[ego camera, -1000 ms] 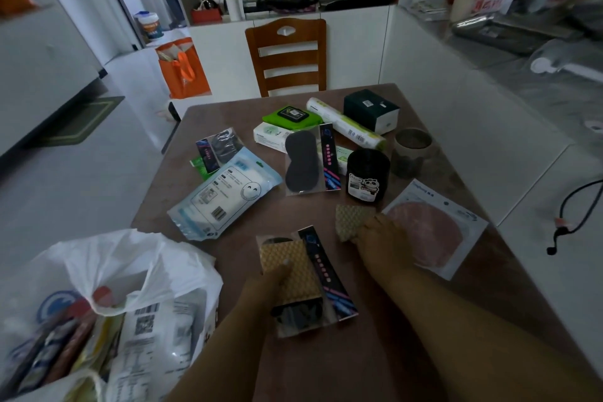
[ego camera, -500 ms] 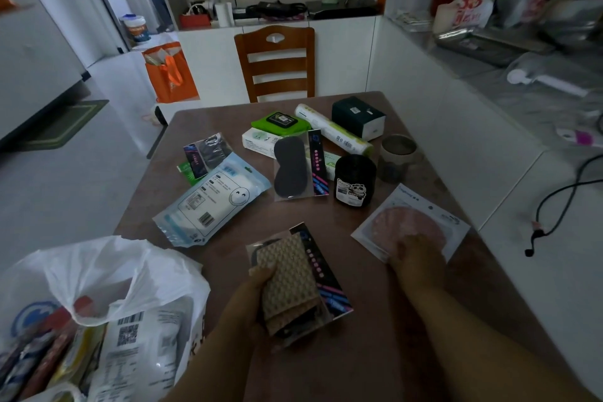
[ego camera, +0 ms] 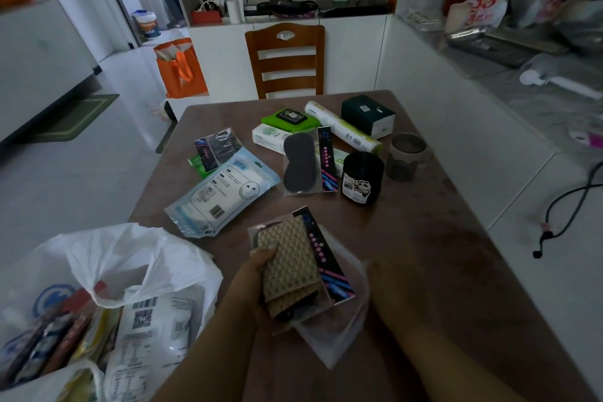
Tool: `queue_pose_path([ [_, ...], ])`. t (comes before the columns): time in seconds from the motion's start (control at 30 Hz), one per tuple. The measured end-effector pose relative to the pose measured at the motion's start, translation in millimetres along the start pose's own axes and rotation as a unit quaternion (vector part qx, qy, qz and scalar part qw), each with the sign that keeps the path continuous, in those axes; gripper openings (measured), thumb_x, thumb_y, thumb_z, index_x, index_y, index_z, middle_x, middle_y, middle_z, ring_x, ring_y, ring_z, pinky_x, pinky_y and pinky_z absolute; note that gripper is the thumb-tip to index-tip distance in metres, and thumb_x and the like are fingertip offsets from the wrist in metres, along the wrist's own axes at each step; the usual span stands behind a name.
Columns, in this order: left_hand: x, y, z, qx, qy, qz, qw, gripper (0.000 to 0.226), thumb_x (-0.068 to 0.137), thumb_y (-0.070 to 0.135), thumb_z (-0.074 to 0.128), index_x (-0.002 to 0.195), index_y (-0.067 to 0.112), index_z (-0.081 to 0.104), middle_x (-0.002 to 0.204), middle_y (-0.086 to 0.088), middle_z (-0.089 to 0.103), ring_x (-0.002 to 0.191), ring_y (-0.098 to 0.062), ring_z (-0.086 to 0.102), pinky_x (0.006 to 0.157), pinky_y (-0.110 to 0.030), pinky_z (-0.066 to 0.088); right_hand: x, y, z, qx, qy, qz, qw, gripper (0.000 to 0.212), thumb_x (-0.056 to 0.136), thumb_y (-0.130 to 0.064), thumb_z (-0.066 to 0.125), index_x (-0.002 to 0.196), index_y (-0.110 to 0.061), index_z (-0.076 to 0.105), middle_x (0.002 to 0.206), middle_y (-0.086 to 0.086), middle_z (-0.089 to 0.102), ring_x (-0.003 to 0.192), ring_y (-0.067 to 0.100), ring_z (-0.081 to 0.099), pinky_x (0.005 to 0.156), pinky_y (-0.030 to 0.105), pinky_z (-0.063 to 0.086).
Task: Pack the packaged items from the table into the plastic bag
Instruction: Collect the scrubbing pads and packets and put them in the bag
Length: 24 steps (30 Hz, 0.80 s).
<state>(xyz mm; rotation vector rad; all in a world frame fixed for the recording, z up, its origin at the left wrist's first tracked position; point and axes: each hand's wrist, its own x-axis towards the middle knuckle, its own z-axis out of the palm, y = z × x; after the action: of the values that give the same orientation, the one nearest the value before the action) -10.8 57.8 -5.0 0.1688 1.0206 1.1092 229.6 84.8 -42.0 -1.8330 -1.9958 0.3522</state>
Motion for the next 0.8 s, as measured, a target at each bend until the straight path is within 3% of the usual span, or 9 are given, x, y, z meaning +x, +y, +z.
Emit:
queue_pose_path([
  [0.03, 0.1, -0.2, 0.8, 0.018, 0.014, 0.002, 1.0, 0.036, 0.087, 0.027, 0.059, 0.116, 0.006, 0.06, 0.096, -0.022, 0.075, 0.082, -0.038, 0.072, 0.063, -0.042, 0.058, 2.8, 5.0, -3.0, 0.024, 0.042, 0.129, 0.99, 0.029, 0.093, -0.033, 0.047, 0.091, -0.012, 0.067, 0.095, 0.012, 0.069, 0.085, 0.031, 0.065, 0.077, 0.038, 0.053],
  [0.1, 1.9, -1.8, 4.4, 0.051, 0.041, 0.007, 0.998, 0.035, 0.086, 0.025, 0.062, 0.116, 0.006, 0.06, 0.106, -0.024, 0.071, 0.092, -0.04, 0.069, 0.068, -0.045, 0.058, 13.8, 6.7, -1.3, 0.046, -0.001, 0.273, 0.961, 0.047, 0.094, -0.044, 0.045, 0.106, -0.005, 0.067, 0.109, 0.02, 0.067, 0.099, 0.036, 0.063, 0.089, 0.042, 0.05],
  [0.17, 4.4, -5.8, 8.0, 0.09, 0.071, 0.009, 0.993, 0.041, 0.085, 0.019, 0.063, 0.121, 0.003, 0.057, 0.117, -0.027, 0.065, 0.103, -0.044, 0.063, 0.082, -0.055, 0.055, 19.4, -8.9, 2.4, 0.064, -0.099, 0.275, 0.954, 0.061, 0.095, -0.053, 0.036, 0.113, -0.004, 0.067, 0.117, 0.019, 0.066, 0.104, 0.034, 0.061, 0.095, 0.039, 0.048],
  [0.23, 6.1, -10.0, 6.4, 0.127, 0.103, 0.015, 0.986, 0.047, 0.082, 0.016, 0.065, 0.126, 0.001, 0.054, 0.122, -0.028, 0.061, 0.108, -0.046, 0.06, 0.093, -0.062, 0.047, 24.5, -29.3, 4.0, 0.099, -0.147, 0.243, 0.954, 0.065, 0.097, -0.055, 0.028, 0.121, -0.005, 0.062, 0.126, 0.017, 0.062, 0.111, 0.034, 0.058, 0.098, 0.037, 0.044],
  [0.33, 1.2, -13.4, -0.8, 0.09, 0.096, -0.001, 0.991, 0.043, 0.084, 0.016, 0.063, 0.124, 0.003, 0.055, 0.121, -0.027, 0.062, 0.107, -0.045, 0.06, 0.088, -0.056, 0.052, 35.8, -48.1, 3.0, 0.154, -0.182, 0.245, 0.94, 0.071, 0.097, -0.057, 0.018, 0.127, -0.005, 0.057, 0.135, 0.017, 0.055, 0.121, 0.033, 0.052, 0.103, 0.038, 0.037],
  [0.43, -2.2, -10.1, -9.8, 0.035, 0.053, -0.006, 0.998, 0.039, 0.085, 0.016, 0.058, 0.123, 0.006, 0.058, 0.116, -0.025, 0.066, 0.104, -0.043, 0.063, 0.079, -0.051, 0.055, 40.4, -61.5, 9.4, 0.169, -0.236, 0.291, 0.912, 0.088, 0.089, -0.07, 0.009, 0.128, -0.007, 0.056, 0.134, 0.016, 0.055, 0.118, 0.031, 0.054, 0.103, 0.04, 0.04],
  [0.57, -7.4, -6.3, -12.1, 0.003, 0.019, 0.02, 1.0, 0.04, 0.075, 0.017, 0.059, 0.113, 0.007, 0.063, 0.098, -0.02, 0.075, 0.089, -0.038, 0.07, 0.066, -0.044, 0.058, 34.7, -87.8, 20.8, 0.346, -0.323, 0.308, 0.825, 0.089, 0.082, -0.077, 0.03, 0.142, -0.013, 0.041, 0.147, 0.01, 0.044, 0.104, 0.02, 0.057, 0.086, 0.026, 0.05],
  [0.7, -11.6, -6.9, -18.4, -0.038, 0.023, 0.037, 0.998, 0.043, 0.077, 0.018, 0.058, 0.118, 0.004, 0.059, 0.105, -0.023, 0.072, 0.093, -0.04, 0.069, 0.068, -0.045, 0.058, 30.2, -101.8, 27.1, 0.418, -0.384, 0.281, 0.774, 0.075, 0.085, -0.063, 0.05, 0.141, -0.013, 0.045, 0.146, 0.01, 0.046, 0.122, 0.024, 0.051, 0.106, 0.035, 0.041],
  [0.8, -12.8, -2.7, -24.4, -0.081, 0.011, 0.043, 0.996, 0.034, 0.085, 0.019, 0.053, 0.115, 0.006, 0.061, 0.097, -0.021, 0.075, 0.085, -0.039, 0.072, 0.065, -0.046, 0.058, 28.0, -94.2, 22.2, 0.535, -0.357, 0.318, 0.696, 0.064, 0.087, -0.06, 0.05, 0.126, -0.01, 0.059, 0.129, 0.017, 0.06, 0.114, 0.031, 0.059, 0.099, 0.043, 0.048],
])
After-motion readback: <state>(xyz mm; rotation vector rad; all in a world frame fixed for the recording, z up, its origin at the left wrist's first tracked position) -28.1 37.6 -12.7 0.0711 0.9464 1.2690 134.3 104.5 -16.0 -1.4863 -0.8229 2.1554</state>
